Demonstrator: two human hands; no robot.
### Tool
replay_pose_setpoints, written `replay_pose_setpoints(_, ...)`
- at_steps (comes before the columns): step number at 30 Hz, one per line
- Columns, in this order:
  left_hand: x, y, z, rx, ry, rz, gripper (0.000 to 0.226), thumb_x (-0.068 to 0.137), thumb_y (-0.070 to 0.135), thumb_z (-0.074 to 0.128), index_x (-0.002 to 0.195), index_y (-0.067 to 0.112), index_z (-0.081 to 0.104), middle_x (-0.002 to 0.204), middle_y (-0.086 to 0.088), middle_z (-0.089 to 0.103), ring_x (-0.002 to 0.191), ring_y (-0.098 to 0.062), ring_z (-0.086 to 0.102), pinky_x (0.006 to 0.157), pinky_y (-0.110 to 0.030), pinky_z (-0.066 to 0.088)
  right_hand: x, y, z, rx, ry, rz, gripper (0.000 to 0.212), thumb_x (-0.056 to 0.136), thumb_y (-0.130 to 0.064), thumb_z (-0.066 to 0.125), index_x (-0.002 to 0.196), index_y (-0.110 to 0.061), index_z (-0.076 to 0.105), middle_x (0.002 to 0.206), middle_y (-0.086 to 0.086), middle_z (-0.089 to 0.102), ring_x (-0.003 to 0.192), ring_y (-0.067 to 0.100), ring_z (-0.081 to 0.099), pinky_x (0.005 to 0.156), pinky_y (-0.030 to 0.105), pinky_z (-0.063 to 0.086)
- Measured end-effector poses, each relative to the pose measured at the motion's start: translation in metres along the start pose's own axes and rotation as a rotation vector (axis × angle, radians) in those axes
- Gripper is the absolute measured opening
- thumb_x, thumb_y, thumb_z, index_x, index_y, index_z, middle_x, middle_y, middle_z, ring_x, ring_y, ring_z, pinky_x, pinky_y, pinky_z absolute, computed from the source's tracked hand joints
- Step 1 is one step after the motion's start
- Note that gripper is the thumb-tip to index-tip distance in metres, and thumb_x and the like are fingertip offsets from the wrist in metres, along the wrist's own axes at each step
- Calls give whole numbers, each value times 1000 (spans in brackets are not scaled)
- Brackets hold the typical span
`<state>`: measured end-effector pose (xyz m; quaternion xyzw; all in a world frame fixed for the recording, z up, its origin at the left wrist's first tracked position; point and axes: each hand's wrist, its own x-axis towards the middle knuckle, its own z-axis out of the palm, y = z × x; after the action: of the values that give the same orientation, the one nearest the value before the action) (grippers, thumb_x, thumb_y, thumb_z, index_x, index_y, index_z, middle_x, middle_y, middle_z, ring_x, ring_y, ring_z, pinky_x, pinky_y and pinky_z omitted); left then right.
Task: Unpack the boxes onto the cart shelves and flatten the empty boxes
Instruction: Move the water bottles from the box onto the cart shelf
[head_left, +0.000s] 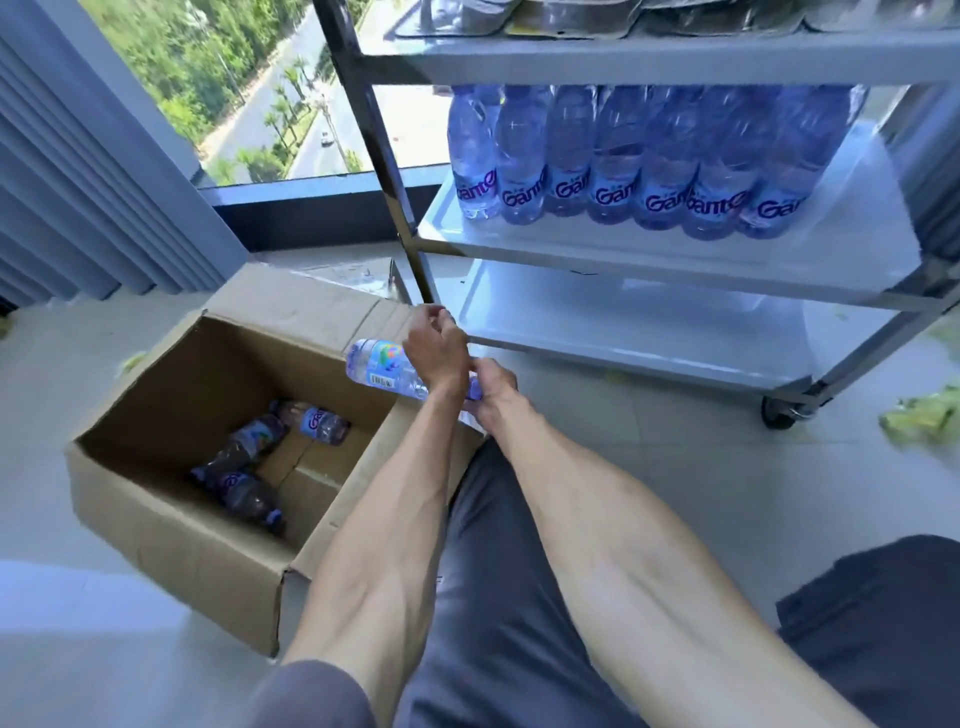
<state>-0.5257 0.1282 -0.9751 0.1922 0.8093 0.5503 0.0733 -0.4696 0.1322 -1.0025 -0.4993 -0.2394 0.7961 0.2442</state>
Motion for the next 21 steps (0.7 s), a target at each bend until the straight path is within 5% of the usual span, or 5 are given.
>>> replay_pose_setpoints(5, 16, -4, -31, 203, 93, 150, 27, 83, 9, 53, 93, 18, 76, 90, -8, 74, 88, -29, 63, 67, -27, 35, -5, -13, 22, -252, -21, -282, 20, 77, 1, 73, 96, -3, 72, 80, 11, 68, 68, 24, 62, 64, 34, 53)
replay_pose_setpoints(10, 24, -1, -49, 188, 60, -167, 28, 75, 31, 50, 69, 12, 70, 73, -11, 68, 76, -33, 63, 55, -29, 32, -31, -59, 11, -461, 174, -571, 30, 70, -29, 86, 92, -15, 72, 85, 0, 71, 81, 20, 70, 76, 30, 56)
replay_pose_setpoints(14, 0, 16, -29, 100, -134, -176, 37, 81, 43, 52, 61, 13, 59, 68, -6, 62, 74, -29, 59, 56, -31, 34, -59, -86, -4, -512, 378, -737, 27, 70, -36, 84, 86, -17, 74, 82, -1, 74, 74, 17, 66, 67, 22, 44)
replay_pose_setpoints(18, -40, 33, -3, 84, -227, -161, 50, 91, 48, 44, 84, 6, 69, 94, -19, 68, 91, -36, 62, 75, -38, 41, -91, -106, -34, -537, 526, -884, 27, 71, -38, 81, 85, -16, 75, 80, -1, 74, 71, 18, 62, 64, 23, 39)
replay_pose_setpoints(21, -68, 38, 10, -88, -357, -426, 45, 90, 47, 45, 104, 11, 70, 103, -12, 69, 87, -28, 58, 75, -34, 41, -111, -120, -72, -470, 644, -935, 29, 70, -39, 82, 85, -16, 75, 79, -2, 73, 69, 16, 62, 63, 21, 37)
